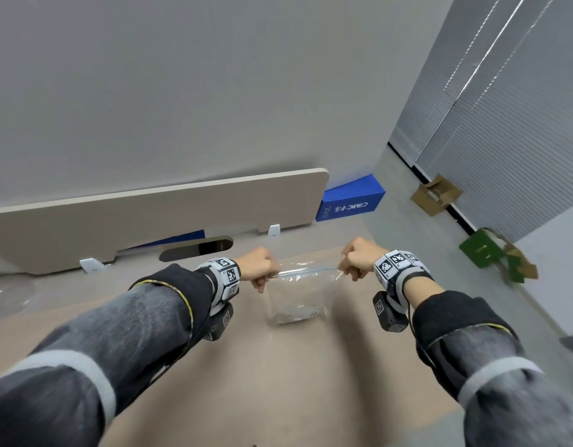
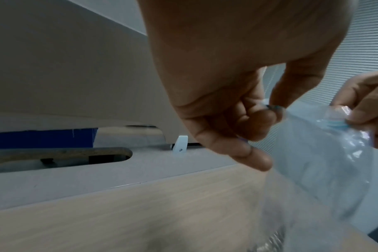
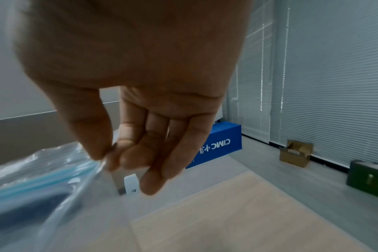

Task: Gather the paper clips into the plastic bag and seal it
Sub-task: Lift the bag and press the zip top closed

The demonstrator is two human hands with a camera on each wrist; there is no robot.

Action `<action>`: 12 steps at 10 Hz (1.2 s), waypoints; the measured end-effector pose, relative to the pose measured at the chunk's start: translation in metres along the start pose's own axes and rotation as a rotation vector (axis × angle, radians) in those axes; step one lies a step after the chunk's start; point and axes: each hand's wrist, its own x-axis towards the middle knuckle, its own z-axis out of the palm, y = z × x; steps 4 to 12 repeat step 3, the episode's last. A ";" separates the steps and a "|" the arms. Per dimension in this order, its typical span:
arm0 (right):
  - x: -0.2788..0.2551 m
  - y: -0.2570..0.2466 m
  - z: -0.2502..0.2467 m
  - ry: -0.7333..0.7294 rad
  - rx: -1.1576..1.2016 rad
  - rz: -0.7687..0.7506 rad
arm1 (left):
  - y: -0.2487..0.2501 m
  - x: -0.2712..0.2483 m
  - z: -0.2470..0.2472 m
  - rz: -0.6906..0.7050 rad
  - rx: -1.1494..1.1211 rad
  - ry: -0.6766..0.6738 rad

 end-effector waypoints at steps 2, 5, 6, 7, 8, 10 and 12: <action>0.044 0.001 0.025 0.172 -0.182 0.037 | -0.008 0.034 0.005 -0.247 0.240 0.152; 0.067 -0.001 0.043 0.344 -0.251 -0.042 | -0.017 0.050 0.003 -0.212 0.304 0.336; 0.067 -0.001 0.043 0.344 -0.251 -0.042 | -0.017 0.050 0.003 -0.212 0.304 0.336; 0.067 -0.001 0.043 0.344 -0.251 -0.042 | -0.017 0.050 0.003 -0.212 0.304 0.336; 0.067 -0.001 0.043 0.344 -0.251 -0.042 | -0.017 0.050 0.003 -0.212 0.304 0.336; 0.067 -0.001 0.043 0.344 -0.251 -0.042 | -0.017 0.050 0.003 -0.212 0.304 0.336; 0.067 -0.001 0.043 0.344 -0.251 -0.042 | -0.017 0.050 0.003 -0.212 0.304 0.336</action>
